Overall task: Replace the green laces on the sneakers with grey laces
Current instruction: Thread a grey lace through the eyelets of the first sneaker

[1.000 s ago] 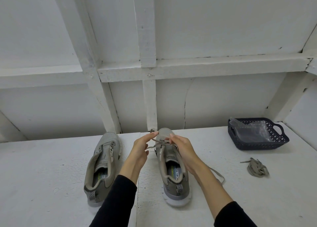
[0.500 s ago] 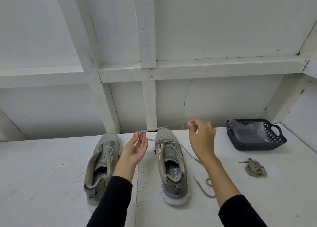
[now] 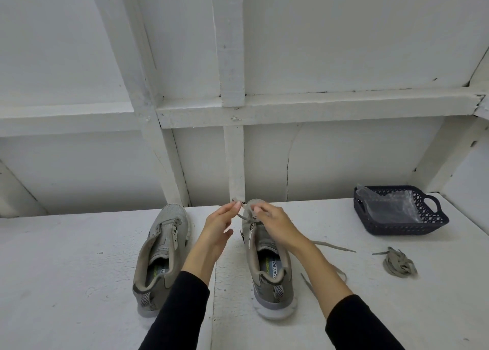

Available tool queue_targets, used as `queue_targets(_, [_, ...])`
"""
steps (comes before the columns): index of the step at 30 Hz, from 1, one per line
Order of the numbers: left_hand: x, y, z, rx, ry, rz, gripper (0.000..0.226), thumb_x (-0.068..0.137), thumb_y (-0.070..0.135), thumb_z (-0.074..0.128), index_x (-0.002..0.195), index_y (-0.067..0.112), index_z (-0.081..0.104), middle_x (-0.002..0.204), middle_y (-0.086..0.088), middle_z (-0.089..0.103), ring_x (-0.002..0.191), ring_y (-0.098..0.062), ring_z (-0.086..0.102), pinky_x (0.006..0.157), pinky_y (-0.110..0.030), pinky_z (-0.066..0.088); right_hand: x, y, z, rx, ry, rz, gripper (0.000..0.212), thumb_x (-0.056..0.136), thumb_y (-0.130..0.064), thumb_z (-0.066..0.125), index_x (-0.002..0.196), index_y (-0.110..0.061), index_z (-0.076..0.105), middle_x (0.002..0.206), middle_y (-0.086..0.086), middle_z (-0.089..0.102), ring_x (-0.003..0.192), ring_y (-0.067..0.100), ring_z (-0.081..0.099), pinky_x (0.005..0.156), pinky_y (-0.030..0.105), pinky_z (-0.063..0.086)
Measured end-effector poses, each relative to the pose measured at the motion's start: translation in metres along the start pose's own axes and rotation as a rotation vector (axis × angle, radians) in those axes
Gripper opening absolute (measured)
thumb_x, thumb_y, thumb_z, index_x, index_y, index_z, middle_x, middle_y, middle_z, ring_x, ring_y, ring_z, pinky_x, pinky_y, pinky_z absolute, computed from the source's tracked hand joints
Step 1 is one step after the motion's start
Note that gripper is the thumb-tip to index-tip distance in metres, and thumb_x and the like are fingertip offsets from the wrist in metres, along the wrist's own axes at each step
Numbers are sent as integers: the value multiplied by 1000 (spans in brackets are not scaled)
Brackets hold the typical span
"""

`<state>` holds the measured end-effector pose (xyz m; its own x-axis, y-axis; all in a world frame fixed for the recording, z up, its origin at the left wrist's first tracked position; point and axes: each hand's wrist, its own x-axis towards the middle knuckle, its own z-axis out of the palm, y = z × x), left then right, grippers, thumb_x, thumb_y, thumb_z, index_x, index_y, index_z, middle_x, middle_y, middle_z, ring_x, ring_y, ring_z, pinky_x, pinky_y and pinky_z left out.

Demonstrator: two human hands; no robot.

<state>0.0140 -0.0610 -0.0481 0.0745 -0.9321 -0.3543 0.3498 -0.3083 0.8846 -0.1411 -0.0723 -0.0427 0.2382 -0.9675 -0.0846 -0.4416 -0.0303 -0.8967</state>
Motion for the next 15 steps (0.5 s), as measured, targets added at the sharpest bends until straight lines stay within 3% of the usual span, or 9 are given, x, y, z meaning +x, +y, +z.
queue_targets(2, [1,1,0,-12,8,-12,30,88,32,69,116,22,68,108,9,56,135,-31,35,88,-29,34,-2,-3,3,15,-58,1,32,100,-39,42,86,-28,69,104,-9,68,109,15,59,102,39,39])
queue_targets(4, [1,0,-2,-65,25,-32,19,88,30,68,107,24,69,107,8,56,108,-23,50,78,-26,37,-6,-7,1,132,-54,11,34,102,-30,43,77,-23,64,107,3,69,110,21,59,99,36,41])
queue_targets(7, [6,-3,-10,-278,56,-123,5,93,23,64,95,19,65,89,8,63,80,-8,56,60,-19,43,-13,-17,-11,274,32,-14,34,103,-24,40,73,-20,55,110,8,67,100,16,58,86,29,43])
queue_targets(11, [13,-7,-20,-657,193,-267,12,101,11,49,105,5,59,70,-2,61,55,-7,60,45,-15,50,-15,-32,-34,445,198,-135,32,102,-12,38,73,-12,52,76,4,56,74,15,51,76,26,40])
queue_targets(12, [12,-9,-22,-760,229,-276,17,102,8,47,115,3,57,75,-6,64,58,-9,64,50,-14,53,-15,-34,-39,474,217,-152,31,102,-11,38,74,-11,52,71,2,52,69,13,47,72,24,39])
queue_targets(15, [17,-15,-25,-922,337,-262,35,103,2,42,136,-8,43,128,-15,58,113,-19,63,89,-17,51,-16,-36,-50,358,262,-160,29,103,-13,39,79,-15,55,74,-7,52,68,8,43,63,15,38])
